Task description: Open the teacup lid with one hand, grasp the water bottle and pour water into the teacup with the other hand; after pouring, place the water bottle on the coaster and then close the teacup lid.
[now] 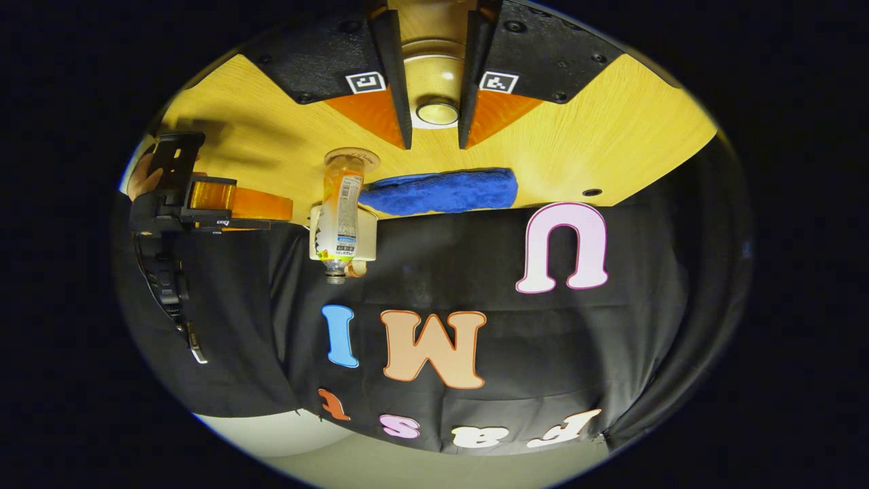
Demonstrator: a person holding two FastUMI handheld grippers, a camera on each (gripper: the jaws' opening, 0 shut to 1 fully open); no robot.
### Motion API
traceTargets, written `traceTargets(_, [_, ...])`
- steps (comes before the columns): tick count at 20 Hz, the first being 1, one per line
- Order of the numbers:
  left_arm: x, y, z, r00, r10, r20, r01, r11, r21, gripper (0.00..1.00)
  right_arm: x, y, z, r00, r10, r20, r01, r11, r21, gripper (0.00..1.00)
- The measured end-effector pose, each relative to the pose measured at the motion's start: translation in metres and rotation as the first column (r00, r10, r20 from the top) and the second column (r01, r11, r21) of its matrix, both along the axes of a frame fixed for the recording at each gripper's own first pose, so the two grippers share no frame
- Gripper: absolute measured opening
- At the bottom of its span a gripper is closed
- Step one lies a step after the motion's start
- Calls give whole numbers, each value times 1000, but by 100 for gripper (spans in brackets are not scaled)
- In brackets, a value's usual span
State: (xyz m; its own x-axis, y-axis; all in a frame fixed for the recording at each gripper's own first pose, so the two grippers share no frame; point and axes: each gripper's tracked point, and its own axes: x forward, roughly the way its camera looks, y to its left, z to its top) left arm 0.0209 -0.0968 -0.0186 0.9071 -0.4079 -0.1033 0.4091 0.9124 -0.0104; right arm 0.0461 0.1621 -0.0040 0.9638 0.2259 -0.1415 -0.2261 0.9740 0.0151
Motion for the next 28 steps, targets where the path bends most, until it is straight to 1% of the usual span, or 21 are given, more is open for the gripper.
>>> traceTargets(1, [-1, 0, 1, 1000, 1, 3, -1, 1000, -1, 37, -3, 2, 1, 1000, 4, -1, -4, 1000, 6, 98])
traceTargets(2, [-2, 2, 1, 1000, 11, 3, -11, 1000, 1, 51, -7, 3, 4, 1000, 7, 2, -7, 1000, 13, 98])
traceTargets(3, [-2, 4, 3, 1000, 23, 8, -23, 1000, -2, 64, -11, 2, 7, 1000, 7, 7, -7, 1000, 16, 96])
traceTargets(4, [-4, 6, 7, 999, 36, 19, -36, 999, -6, 77, -14, 3, 10, 1000, 7, 11, -7, 1000, 19, 98])
traceTargets(5, [-6, 10, 13, 998, 53, 36, -53, 999, -6, 84, -19, 4, 12, 1000, 6, 15, -6, 1000, 26, 98])
traceTargets(6, [-6, 13, 18, 996, 71, 56, -71, 998, -3, 95, -24, 4, 14, 1000, 6, 19, -6, 999, 34, 100])
traceTargets(9, [-17, 29, 36, 985, 132, 114, -133, 991, 4, 97, -40, 2, 19, 999, -19, 36, 17, 999, 44, 98])
traceTargets(10, [-21, 35, 41, 979, 154, 133, -156, 988, 6, 97, -45, 2, 20, 999, -28, 44, 26, 999, 43, 96])
traceTargets(12, [-31, 49, 52, 965, 201, 171, -204, 979, 2, 97, -58, 3, 20, 998, -37, 57, 34, 999, 38, 98])
traceTargets(13, [-37, 53, 57, 959, 215, 187, -218, 976, -1, 97, -65, 4, 19, 997, -38, 63, 35, 999, 34, 96])
traceTargets(14, [-43, 54, 59, 954, 224, 199, -228, 974, -3, 97, -71, 3, 19, 997, -43, 70, 40, 999, 32, 99])
traceTargets(15, [-48, 55, 60, 952, 228, 202, -232, 973, -4, 97, -77, 2, 18, 996, -50, 74, 47, 998, 33, 96])
traceTargets(16, [-53, 55, 59, 952, 233, 199, -235, 972, -11, 97, -82, 2, 16, 995, -57, 78, 54, 998, 37, 95])
traceTargets(17, [-58, 54, 56, 953, 238, 187, -238, 971, -20, 97, -87, 1, 14, 995, -66, 79, 63, 997, 39, 97])
traceTargets(19, [-65, 50, 51, 954, 243, 174, -241, 970, -36, 97, -94, 2, 6, 994, -72, 79, 70, 997, 28, 98])
traceTargets(20, [-68, 47, 46, 956, 242, 166, -239, 970, -33, 97, -97, 2, 4, 994, -72, 77, 70, 997, 24, 96])
traceTargets(21, [-70, 45, 41, 957, 242, 160, -240, 970, -28, 97, -100, 3, 1, 995, -70, 74, 68, 997, 26, 98])
traceTargets(23, [-70, 41, 32, 962, 234, 144, -234, 972, -15, 97, -104, 5, -1, 995, -62, 76, 59, 998, 34, 95])
traceTargets(25, [-69, 38, 24, 967, 228, 117, -229, 973, -8, 97, -106, 4, -3, 995, -60, 80, 57, 998, 39, 99])
traceTargets(26, [-69, 37, 19, 968, 227, 105, -227, 974, -8, 97, -105, 5, -6, 995, -59, 78, 56, 998, 39, 96])
traceTargets(28, [-69, 35, 23, 968, 224, 109, -223, 975, -20, 97, -105, 6, -11, 996, -58, 71, 55, 998, 35, 99])
